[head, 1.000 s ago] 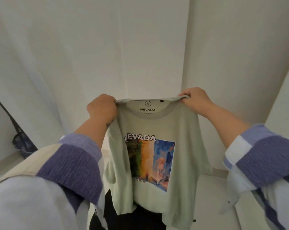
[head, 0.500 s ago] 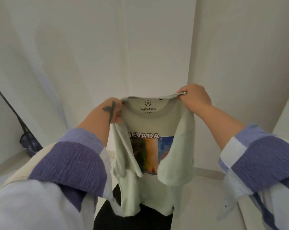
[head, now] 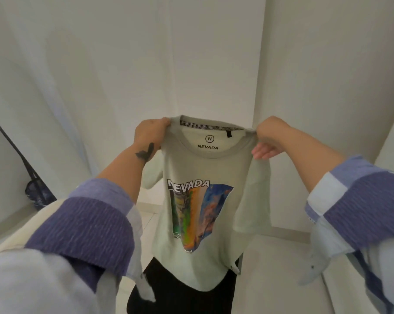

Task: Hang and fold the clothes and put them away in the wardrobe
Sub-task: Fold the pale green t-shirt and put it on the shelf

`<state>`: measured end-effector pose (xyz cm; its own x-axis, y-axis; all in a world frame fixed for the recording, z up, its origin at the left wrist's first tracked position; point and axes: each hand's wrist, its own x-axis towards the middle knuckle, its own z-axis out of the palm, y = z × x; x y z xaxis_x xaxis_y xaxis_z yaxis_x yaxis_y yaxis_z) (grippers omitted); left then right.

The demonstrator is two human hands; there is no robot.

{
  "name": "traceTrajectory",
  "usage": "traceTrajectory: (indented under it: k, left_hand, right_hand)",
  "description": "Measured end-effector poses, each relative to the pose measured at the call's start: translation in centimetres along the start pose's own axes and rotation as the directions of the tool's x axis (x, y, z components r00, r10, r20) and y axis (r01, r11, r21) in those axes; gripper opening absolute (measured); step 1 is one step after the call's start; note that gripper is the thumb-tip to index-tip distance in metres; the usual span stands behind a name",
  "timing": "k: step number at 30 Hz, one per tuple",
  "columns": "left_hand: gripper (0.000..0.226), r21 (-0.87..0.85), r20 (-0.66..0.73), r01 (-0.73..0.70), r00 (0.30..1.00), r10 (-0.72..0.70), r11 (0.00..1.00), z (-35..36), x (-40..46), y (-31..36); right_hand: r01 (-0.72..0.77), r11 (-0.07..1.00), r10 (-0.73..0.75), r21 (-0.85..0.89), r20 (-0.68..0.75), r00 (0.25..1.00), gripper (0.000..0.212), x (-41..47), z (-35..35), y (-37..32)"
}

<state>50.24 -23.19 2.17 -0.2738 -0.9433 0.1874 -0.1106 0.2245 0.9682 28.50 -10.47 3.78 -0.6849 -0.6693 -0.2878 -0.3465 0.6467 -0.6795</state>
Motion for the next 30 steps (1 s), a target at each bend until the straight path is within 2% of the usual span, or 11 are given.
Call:
traceTrajectory:
  k: [1, 3, 6, 9, 13, 16, 19, 22, 24, 27, 30]
  left_hand:
    - [0.018, -0.014, -0.03, -0.02, 0.999, 0.019, 1.0, -0.3, 0.0, 0.1]
    - [0.018, -0.109, -0.039, -0.02, 0.999, 0.016, 0.994, -0.9, 0.0, 0.3]
    - [0.023, -0.271, 0.066, 0.059, 0.997, -0.043, 0.961, -2.0, 0.2, 0.4]
    - [0.026, -0.387, 0.152, 0.105, 0.987, -0.049, 0.916, -2.9, 0.4, 0.6]
    - [0.029, -0.407, 0.223, 0.119, 0.974, -0.028, 0.906, -3.2, 0.8, 0.9]
    - [0.033, -0.387, 0.248, 0.149, 0.967, -0.053, 0.91, -3.2, 1.5, 0.2]
    - [0.035, -0.368, 0.272, 0.203, 0.957, -0.104, 0.908, -2.9, 2.3, -1.5]
    - [0.04, -0.364, 0.278, 0.257, 0.947, -0.159, 0.895, -2.4, 3.2, -3.9]
    - [0.047, -0.389, 0.274, 0.283, 0.944, -0.184, 0.877, -2.2, 4.0, -5.3]
    - [0.034, -0.405, 0.263, 0.3, 0.943, -0.204, 0.864, -2.1, 5.3, -6.4]
    - [0.03, -0.378, 0.282, 0.267, 0.945, -0.165, 0.886, -2.1, 6.4, -6.2]
  right_hand:
    - [-0.004, 0.998, 0.0, 0.055, 0.06, 0.998, 0.047, -0.4, 0.1, -0.2]
    - [0.047, 0.991, -0.052, 0.129, 0.037, 0.998, 0.036, -0.9, 0.3, -0.8]
    - [0.201, 0.939, -0.23, 0.28, 0.071, 0.971, 0.021, -2.0, 0.6, -1.1]
    - [0.16, 0.763, -0.377, 0.626, 0.23, 0.897, 0.027, -2.3, 0.8, -0.4]
    - [0.132, 0.533, -0.461, 0.836, 0.156, 0.873, 0.02, -1.4, 2.1, -0.7]
    - [0.091, 0.421, -0.458, 0.902, 0.125, 0.88, 0.035, -0.4, 3.3, -1.6]
    - [0.104, 0.488, -0.426, 0.867, 0.132, 0.895, 0.045, 0.9, 4.4, -2.7]
    - [0.136, 0.57, -0.351, 0.81, 0.09, 0.932, 0.04, 2.8, 6.0, -3.2]
    - [0.161, 0.579, -0.324, 0.8, 0.044, 0.945, 0.03, 4.3, 7.3, -3.5]
    - [0.203, 0.576, -0.32, 0.791, -0.011, 0.947, 0.019, 6.2, 8.9, -4.1]
    - [0.247, 0.554, -0.314, 0.795, -0.075, 0.946, 0.02, 7.5, 9.8, -5.5]
